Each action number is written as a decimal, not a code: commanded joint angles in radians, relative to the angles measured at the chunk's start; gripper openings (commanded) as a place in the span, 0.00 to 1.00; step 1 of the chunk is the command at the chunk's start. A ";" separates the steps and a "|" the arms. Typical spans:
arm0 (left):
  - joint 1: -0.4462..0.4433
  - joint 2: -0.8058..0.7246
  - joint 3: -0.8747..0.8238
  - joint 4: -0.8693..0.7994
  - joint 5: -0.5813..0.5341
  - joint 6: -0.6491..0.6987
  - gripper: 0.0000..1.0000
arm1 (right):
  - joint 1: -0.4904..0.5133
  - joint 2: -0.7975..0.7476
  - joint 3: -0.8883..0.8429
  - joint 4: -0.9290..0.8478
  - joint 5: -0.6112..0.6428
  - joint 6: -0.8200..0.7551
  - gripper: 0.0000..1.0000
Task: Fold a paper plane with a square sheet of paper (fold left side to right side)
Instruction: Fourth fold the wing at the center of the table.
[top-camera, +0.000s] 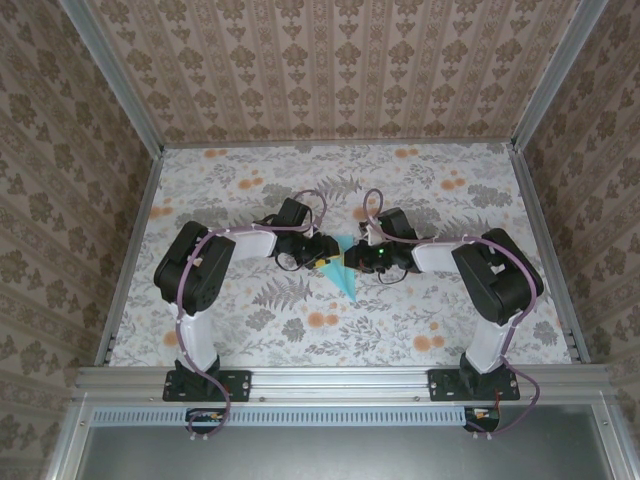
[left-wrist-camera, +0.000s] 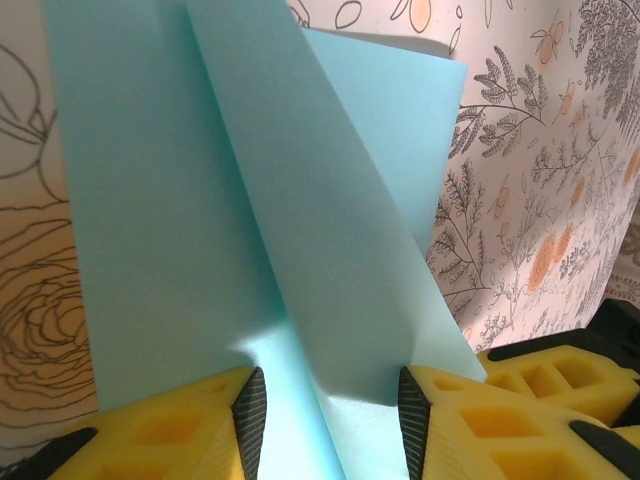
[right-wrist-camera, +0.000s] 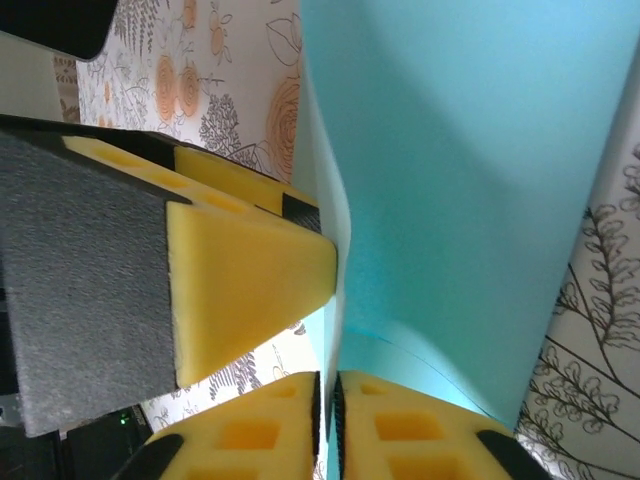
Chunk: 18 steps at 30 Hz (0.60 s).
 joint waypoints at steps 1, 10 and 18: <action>-0.003 0.021 0.011 -0.060 -0.034 0.008 0.43 | 0.004 -0.005 0.031 -0.057 0.023 -0.041 0.10; -0.003 0.021 0.013 -0.066 -0.035 0.012 0.43 | 0.001 -0.006 0.074 -0.214 0.126 -0.150 0.08; -0.003 0.021 0.014 -0.069 -0.036 0.012 0.43 | 0.001 0.008 0.097 -0.263 0.177 -0.193 0.08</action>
